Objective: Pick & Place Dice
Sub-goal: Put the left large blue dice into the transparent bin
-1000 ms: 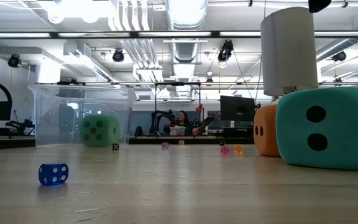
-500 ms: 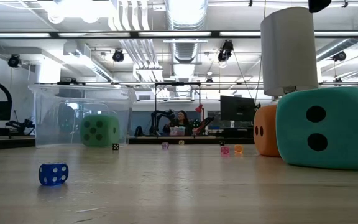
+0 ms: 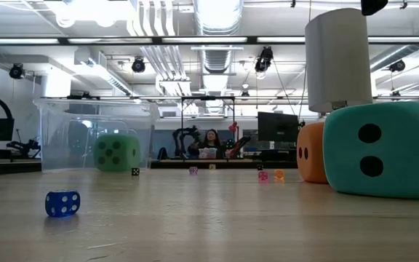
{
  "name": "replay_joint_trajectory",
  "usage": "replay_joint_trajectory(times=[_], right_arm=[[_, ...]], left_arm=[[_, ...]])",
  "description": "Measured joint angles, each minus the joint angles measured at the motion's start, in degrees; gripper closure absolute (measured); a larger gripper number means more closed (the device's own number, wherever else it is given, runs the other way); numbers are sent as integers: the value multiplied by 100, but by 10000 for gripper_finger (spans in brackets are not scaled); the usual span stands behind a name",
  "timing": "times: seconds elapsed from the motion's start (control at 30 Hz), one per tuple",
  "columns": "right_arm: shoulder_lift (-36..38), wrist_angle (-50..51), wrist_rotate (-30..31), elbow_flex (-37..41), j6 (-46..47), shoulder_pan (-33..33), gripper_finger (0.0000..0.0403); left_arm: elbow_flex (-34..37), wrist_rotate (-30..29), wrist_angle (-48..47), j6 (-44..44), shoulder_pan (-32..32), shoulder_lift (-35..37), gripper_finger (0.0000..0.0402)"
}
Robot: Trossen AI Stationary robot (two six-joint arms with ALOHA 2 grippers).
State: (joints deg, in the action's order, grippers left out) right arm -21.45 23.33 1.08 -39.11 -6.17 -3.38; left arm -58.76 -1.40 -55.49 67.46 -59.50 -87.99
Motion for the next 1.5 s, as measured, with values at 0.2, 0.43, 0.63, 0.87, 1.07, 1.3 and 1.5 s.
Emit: replay_joint_trajectory(times=[0.2, 0.43, 0.63, 0.87, 1.07, 1.3, 1.5], right_arm=[[0, 0, 1, 2, 14, 0, 394], [0, 0, 15, 2, 3, 1, 394], [-1, 2, 15, 2, 11, 1, 394], [0, 2, 13, 2, 1, 0, 394], [0, 4, 9, 2, 6, 0, 394], [0, 4, 0, 2, 5, 1, 394], [-1, 4, 0, 2, 5, 1, 394]], left_arm=[[22, -113, -1, 109, 14, 112, 4], [50, -295, -111, 303, 30, 376, 13], [44, -268, -88, 306, 34, 397, 19], [-37, -229, -66, 310, 36, 515, 25], [-89, -204, -52, 494, 34, 533, 30], [-79, -201, -31, 448, 34, 533, 26], [-79, -200, 147, 461, 34, 533, 17]])
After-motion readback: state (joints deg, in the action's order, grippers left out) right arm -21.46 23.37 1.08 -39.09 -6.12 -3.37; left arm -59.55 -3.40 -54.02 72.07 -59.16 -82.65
